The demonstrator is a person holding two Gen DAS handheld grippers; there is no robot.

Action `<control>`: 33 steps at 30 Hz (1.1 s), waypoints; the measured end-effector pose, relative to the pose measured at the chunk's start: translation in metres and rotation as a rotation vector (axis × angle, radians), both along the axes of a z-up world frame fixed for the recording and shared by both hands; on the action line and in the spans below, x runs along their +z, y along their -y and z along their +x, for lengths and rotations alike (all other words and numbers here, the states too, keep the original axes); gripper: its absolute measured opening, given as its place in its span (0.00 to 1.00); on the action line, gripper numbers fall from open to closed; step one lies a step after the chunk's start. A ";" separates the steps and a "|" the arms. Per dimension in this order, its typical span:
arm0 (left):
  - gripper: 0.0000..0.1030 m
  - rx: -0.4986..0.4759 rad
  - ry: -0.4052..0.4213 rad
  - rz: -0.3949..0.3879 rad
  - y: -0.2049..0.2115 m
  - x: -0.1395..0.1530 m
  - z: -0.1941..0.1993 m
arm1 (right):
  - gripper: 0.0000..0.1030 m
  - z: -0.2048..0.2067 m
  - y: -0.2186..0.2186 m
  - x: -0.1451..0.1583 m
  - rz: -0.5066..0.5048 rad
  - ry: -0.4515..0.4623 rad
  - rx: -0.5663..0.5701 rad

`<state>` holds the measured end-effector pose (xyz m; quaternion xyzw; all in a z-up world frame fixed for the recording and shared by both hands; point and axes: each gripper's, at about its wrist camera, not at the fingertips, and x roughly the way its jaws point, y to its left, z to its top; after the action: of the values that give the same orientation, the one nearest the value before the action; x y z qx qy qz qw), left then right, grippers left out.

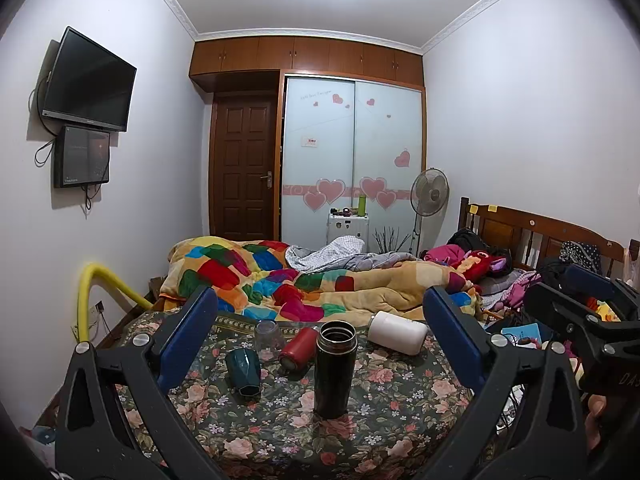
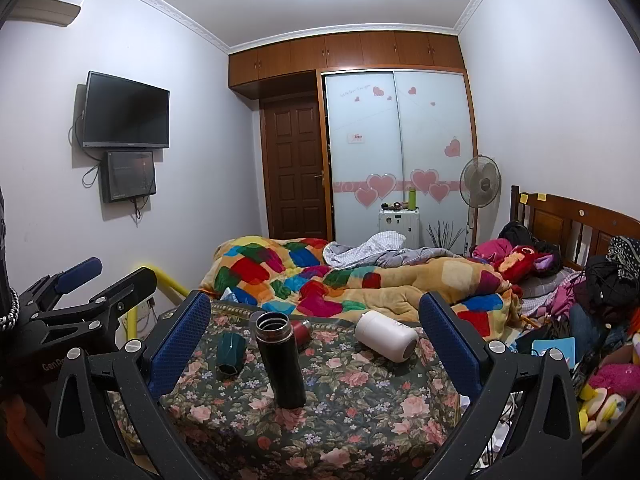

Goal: Flip cup upright

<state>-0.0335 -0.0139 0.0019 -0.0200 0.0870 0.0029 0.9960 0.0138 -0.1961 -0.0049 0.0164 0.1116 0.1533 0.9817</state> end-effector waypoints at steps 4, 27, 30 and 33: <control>1.00 0.000 0.000 0.000 0.000 0.000 0.000 | 1.00 0.000 0.000 0.000 -0.001 0.000 0.000; 1.00 -0.007 -0.012 -0.013 0.000 -0.004 0.001 | 1.00 0.001 0.001 0.000 0.001 -0.003 0.000; 1.00 -0.004 -0.014 -0.016 -0.003 -0.006 0.002 | 1.00 0.001 0.001 -0.001 0.001 -0.006 -0.001; 1.00 0.002 -0.019 -0.026 -0.009 -0.009 0.003 | 1.00 0.002 -0.001 -0.002 -0.003 -0.014 -0.002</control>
<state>-0.0310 -0.0051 -0.0069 -0.0330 0.0962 0.0029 0.9948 0.0160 -0.1951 -0.0067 0.0162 0.1185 0.1520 0.9811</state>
